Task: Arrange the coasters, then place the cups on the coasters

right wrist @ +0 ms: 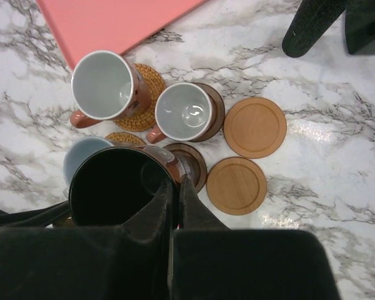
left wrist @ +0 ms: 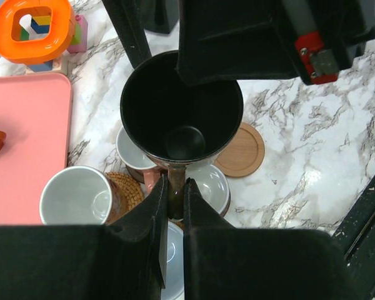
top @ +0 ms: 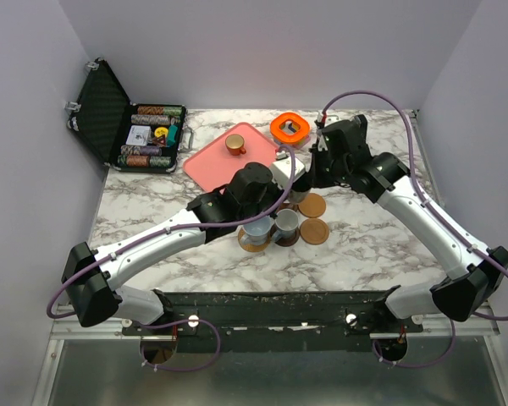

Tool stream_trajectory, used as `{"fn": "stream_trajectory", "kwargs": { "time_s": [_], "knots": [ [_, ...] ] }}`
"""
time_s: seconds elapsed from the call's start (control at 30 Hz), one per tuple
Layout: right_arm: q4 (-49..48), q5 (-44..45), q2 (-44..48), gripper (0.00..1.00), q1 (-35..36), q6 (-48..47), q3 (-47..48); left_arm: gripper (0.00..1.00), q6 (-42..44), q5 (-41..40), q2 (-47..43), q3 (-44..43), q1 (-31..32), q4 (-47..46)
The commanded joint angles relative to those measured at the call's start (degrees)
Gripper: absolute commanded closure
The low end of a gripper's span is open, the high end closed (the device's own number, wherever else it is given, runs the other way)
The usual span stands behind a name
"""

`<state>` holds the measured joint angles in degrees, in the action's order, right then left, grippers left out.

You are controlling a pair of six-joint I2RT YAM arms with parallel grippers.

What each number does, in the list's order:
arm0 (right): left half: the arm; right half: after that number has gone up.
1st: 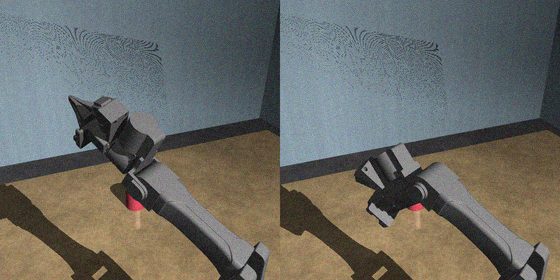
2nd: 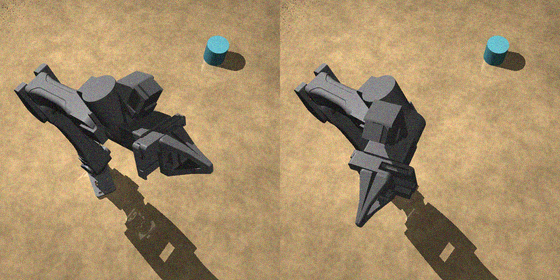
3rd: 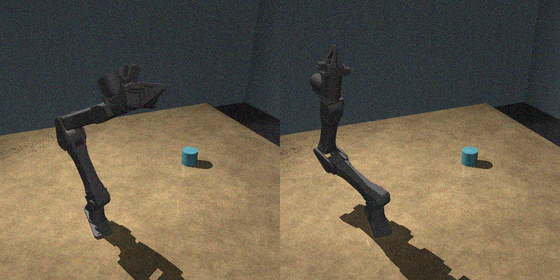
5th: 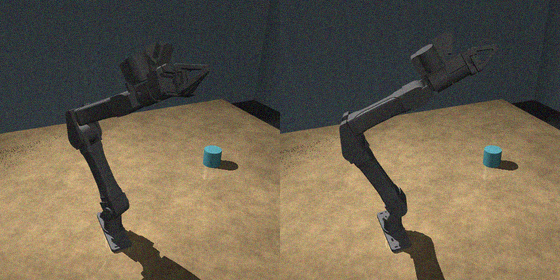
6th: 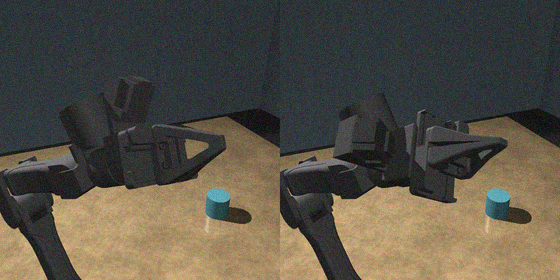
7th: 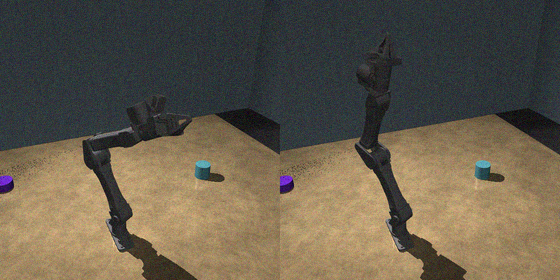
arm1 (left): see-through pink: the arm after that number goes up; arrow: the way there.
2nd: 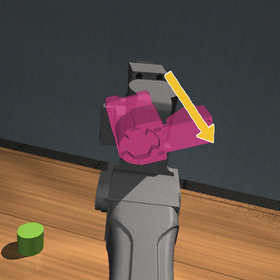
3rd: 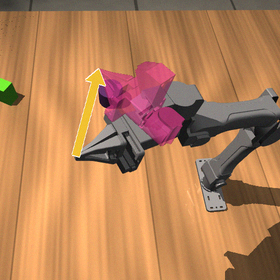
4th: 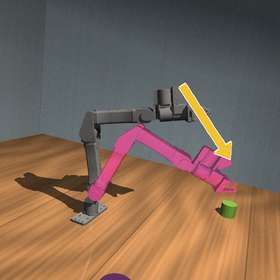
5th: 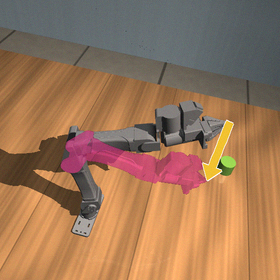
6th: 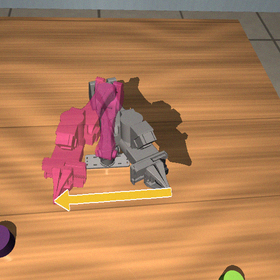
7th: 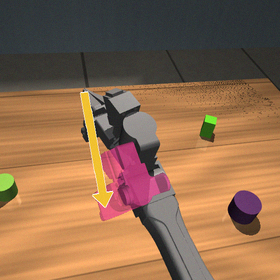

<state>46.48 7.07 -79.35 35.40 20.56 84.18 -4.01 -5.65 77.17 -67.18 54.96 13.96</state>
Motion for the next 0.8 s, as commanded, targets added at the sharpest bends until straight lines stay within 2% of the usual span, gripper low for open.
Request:
{"fn": "stream_trajectory", "kwargs": {
  "time_s": [0.0, 0.03, 0.07, 0.2, 0.3, 0.33, 0.4, 0.6, 0.77],
  "knots": [
    [-1.03, -0.39, -0.54, 0.99, 0.11, -0.61, -1.47, 1.0, 0.85, -0.42, -1.49, 0.2, 0.5, -3.58],
    [-1.39, -0.3, -0.45, 0.99, 0.2, -0.61, -1.82, 1.0, 0.85, 0.19, -1.58, 0.12, 0.5, -3.41],
    [-1.56, 0.13, -0.19, 0.99, 0.2, -0.69, -2.09, 0.91, 0.85, 0.46, -1.58, -0.06, 0.5, -3.32],
    [-3.15, 2.76, 2.26, 0.99, -0.06, -3.32, -3.14, 0.4, 1.37, 0.73, -2.63, 0.11, 0.5, -2.97],
    [-4.02, 3.21, 4.72, 0.99, -1.46, -7.27, -3.76, 0.14, 2.78, 1.25, -4.3, 0.99, 0.41, -3.49],
    [-4.46, 3.04, 5.25, 0.99, -2.43, -8.5, -4.28, 0.09, 3.3, 2.04, -5.17, 1.26, 0.32, -3.67],
    [-5.43, 1.38, 6.66, 0.99, -5.06, -10.88, -5.6, 0.05, 5.49, 5.1, -6.67, 1.44, -0.55, -3.5],
    [-10.7, -1.18, 9.65, 0.99, -10.17, -16.16, -12.45, 0.03, 5.07, 17.41, -10.98, 1.87, -8.63, -2.88],
    [-16.93, -2.85, 9.39, 0.99, -12.02, -17.83, -18.43, 0.01, -1.86, 15.16, -13.27, 3.28, -19.07, -4.38]
  ]
}}
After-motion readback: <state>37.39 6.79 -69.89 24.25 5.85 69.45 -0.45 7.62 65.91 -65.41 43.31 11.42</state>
